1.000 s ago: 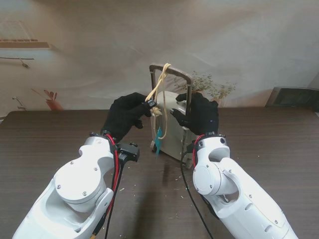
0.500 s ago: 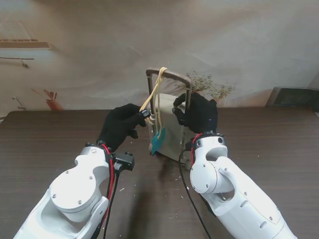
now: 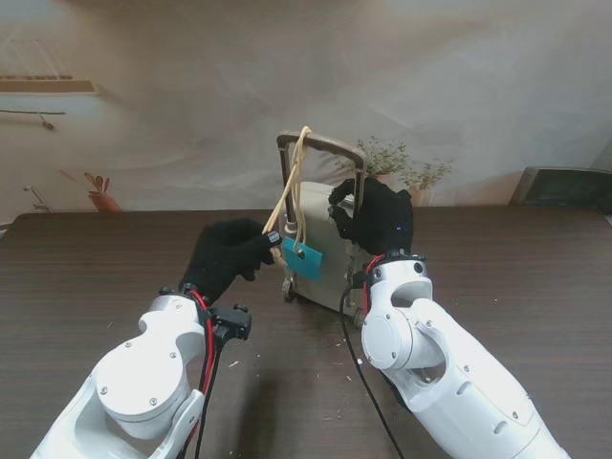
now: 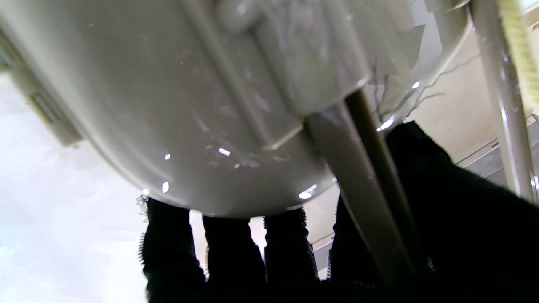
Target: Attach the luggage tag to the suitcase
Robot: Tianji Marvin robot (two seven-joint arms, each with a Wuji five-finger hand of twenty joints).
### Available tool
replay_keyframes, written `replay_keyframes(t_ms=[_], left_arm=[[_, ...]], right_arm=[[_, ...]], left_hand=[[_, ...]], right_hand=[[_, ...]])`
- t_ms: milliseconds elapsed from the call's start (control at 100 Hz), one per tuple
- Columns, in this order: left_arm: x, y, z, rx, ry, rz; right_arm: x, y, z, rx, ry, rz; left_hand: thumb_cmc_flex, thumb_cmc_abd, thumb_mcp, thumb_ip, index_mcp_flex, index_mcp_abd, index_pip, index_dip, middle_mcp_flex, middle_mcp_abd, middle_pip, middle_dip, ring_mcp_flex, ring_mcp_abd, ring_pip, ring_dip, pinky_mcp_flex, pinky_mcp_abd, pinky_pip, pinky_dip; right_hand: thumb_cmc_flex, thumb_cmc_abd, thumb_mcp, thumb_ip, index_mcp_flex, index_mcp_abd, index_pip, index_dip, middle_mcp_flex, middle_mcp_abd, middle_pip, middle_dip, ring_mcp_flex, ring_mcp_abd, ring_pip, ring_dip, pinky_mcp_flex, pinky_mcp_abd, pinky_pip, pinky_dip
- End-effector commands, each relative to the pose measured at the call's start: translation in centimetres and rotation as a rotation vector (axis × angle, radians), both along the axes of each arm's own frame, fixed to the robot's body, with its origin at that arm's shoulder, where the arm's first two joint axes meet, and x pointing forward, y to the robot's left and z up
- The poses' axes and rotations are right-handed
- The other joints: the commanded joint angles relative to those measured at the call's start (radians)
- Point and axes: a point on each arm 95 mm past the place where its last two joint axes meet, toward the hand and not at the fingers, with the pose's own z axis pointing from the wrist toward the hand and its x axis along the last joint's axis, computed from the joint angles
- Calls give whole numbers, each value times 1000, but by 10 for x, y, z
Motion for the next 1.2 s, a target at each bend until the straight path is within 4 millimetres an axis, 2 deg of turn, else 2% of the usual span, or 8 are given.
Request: replay_keyframes(t_ms=[0, 470, 700, 1000, 1190], left_arm=[[-4, -1, -4, 8, 14, -19], [-18, -2, -35, 58, 116, -48], [-22, -8, -43, 86, 146, -95], [-21, -12, -56, 124, 222, -126], [-15, -15, -65, 171, 287, -212]], right_arm=[[-3, 3, -30, -26, 97, 15], [-6, 5, -37, -30, 105, 22], [-7, 6, -39, -24, 109, 18], [-9, 6, -41, -12, 112, 21], [-10, 6, -43, -6, 115, 20]], left_hand=[[3, -9, 16, -11, 51, -25, 3, -11, 18, -17, -6, -18, 42, -14, -23, 65, 4, -64, 38, -10], [15, 6, -4, -9, 39, -31, 2, -1, -3, -17, 4, -3, 14, 1, -24, 117, -12, -66, 26, -13], [20, 9, -13, -7, 34, -34, 2, 3, -8, -19, 5, 0, 7, 2, -22, 125, -16, -67, 23, -14], [35, 7, -20, -1, 34, -19, -1, 0, -11, -9, 1, 2, 0, 1, -26, 125, -32, -72, 12, -16], [38, 10, -27, 1, 35, -19, -5, -4, -13, -8, -6, 1, 4, -10, -35, 125, -42, -87, 4, -18]], right_hand=[[46, 3, 12, -31, 62, 30, 55, -9, 173, 8, 98, 37, 93, -18, 97, 25, 19, -6, 38, 17], [79, 11, 3, -27, 86, 33, 74, -8, 211, 3, 103, 41, 118, -22, 110, 32, 37, -4, 53, 18], [84, 10, 3, -26, 90, 39, 75, -6, 216, 5, 104, 44, 122, -20, 112, 34, 39, -4, 57, 17], [87, 8, 5, -26, 100, 47, 78, -5, 224, 5, 106, 47, 127, -21, 116, 36, 44, -4, 61, 17], [88, 6, 7, -26, 107, 51, 79, -5, 228, 5, 104, 48, 128, -20, 116, 36, 45, -5, 62, 16]])
